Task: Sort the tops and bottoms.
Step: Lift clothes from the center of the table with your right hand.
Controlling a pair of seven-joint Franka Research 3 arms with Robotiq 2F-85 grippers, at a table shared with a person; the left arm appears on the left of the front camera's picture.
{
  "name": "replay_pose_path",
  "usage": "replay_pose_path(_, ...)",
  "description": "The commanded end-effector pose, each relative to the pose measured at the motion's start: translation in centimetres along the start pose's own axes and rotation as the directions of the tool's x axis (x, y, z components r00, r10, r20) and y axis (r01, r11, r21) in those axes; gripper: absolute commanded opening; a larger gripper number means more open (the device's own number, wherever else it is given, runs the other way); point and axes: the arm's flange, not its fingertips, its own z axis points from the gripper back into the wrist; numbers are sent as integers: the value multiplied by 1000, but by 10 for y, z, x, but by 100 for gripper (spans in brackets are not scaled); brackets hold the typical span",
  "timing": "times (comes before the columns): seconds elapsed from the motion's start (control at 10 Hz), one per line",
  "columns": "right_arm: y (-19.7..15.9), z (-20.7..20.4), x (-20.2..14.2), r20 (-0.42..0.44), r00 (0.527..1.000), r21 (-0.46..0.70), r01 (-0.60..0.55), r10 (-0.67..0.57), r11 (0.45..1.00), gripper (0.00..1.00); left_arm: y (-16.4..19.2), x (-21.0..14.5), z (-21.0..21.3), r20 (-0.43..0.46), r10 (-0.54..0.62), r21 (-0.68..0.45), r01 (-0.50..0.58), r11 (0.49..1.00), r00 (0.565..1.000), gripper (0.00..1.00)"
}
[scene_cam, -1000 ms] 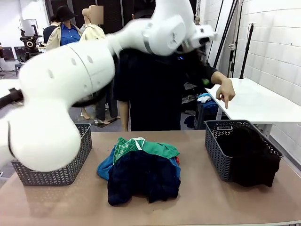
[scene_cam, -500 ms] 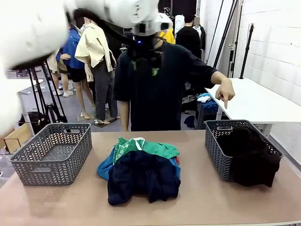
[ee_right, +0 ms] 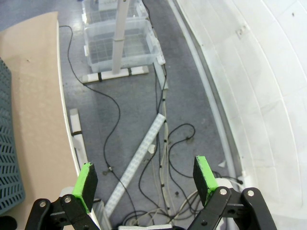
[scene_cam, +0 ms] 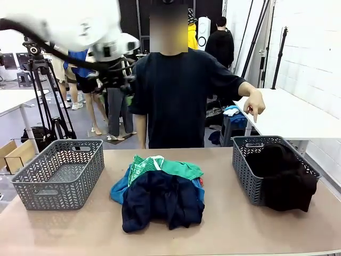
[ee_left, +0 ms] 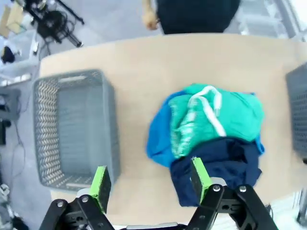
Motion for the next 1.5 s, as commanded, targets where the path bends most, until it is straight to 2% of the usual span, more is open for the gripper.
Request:
replay_pose_path(0.0,0,0,0,0,1000,2,2,-2,1000,100,71,-67,-33,142,87,31,-92,995,986,87)
replay_pose_path(0.2,0,0,0,0,1000,2,2,-2,1000,100,80,-52,-40,248,40,-21,-36,999,968,87)
replay_pose_path(0.3,0,0,0,0,1000,2,2,-2,1000,100,51,-39,-29,308,-13,-59,33,998,951,87)
replay_pose_path(0.4,0,0,0,0,1000,2,2,-2,1000,100,91,-57,-33,174,83,6,-85,996,981,87)
replay_pose_path(0.6,0,0,0,0,1000,2,2,-2,1000,100,91,-57,-33,174,83,6,-85,996,981,87)
replay_pose_path(0.7,0,0,0,0,1000,2,2,-2,1000,100,83,-56,-35,223,60,-16,-58,998,973,87)
replay_pose_path(0.8,0,0,0,0,1000,0,-1,1,1000,100,94,-35,-51,175,-34,-37,41,998,984,87)
replay_pose_path(0.9,20,10,28,37,996,10,-77,77,997,100,117,-25,-58,138,-56,-67,66,996,989,87)
replay_pose_path(1.0,41,29,62,124,984,70,-136,127,988,100,147,-24,-58,120,64,-42,-59,997,991,87)
replay_pose_path(1.2,83,76,115,268,941,161,-254,206,954,100,193,-34,-58,133,129,7,-131,991,983,87)
replay_pose_path(1.3,107,111,140,348,910,200,-308,227,930,100,215,-32,-52,135,119,12,-121,993,984,87)
replay_pose_path(1.4,124,135,152,382,895,243,-338,231,909,100,220,-30,-46,139,114,69,-125,990,984,87)
